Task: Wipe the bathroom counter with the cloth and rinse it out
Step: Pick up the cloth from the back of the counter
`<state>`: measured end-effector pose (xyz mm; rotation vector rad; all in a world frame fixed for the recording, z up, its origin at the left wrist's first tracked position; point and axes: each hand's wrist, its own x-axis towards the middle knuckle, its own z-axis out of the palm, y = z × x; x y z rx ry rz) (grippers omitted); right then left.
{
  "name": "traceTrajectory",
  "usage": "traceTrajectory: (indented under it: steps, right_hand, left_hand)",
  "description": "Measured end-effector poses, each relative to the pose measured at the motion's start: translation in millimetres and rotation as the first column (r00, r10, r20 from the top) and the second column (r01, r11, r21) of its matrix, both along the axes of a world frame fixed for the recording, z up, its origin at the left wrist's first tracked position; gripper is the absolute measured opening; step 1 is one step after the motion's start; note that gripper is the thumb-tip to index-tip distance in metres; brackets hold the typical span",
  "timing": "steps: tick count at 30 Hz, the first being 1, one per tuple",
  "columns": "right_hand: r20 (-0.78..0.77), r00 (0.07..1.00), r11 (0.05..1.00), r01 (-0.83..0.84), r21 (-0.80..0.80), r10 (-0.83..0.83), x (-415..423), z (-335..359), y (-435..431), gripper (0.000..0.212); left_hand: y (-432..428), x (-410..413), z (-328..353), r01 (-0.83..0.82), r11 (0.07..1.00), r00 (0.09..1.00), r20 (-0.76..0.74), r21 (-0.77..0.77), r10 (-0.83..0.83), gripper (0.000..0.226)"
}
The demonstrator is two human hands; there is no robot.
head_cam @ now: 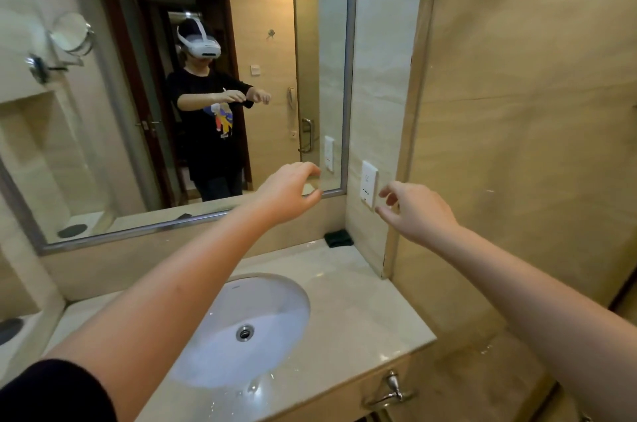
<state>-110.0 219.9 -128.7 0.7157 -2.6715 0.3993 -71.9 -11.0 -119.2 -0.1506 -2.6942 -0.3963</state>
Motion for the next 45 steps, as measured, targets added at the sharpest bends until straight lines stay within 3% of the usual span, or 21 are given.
traceTrajectory:
  steps: [24, 29, 36, 45]
  right_hand:
    - [0.103, 0.994, 0.999, -0.035, -0.006, 0.035, -229, -49, -143, 0.029]
    - [0.106, 0.991, 0.996, -0.088, 0.026, 0.085, -256, -58, -172, 0.027]
    - [0.127, 0.960, 0.968, -0.245, -0.059, 0.250, -270, -56, -209, 0.029]
    - [0.099, 0.857, 0.862, -0.499, -0.088, 0.506, -244, -71, -224, 0.025]
  left_hand:
    - [-126, -226, -66, -0.047, 0.999, 0.997, 0.061, 0.019, 0.046, 0.045]
    - [-151, -233, -75, -0.082, 0.996, 0.991, 0.109, 0.043, 0.077, 0.045]
    - [-165, -212, -65, -0.267, 0.962, 0.963, 0.065, 0.064, 0.263, 0.046]
    - [-136, -152, -100, -0.453, 0.884, 0.891, 0.082, 0.116, 0.446, 0.043]
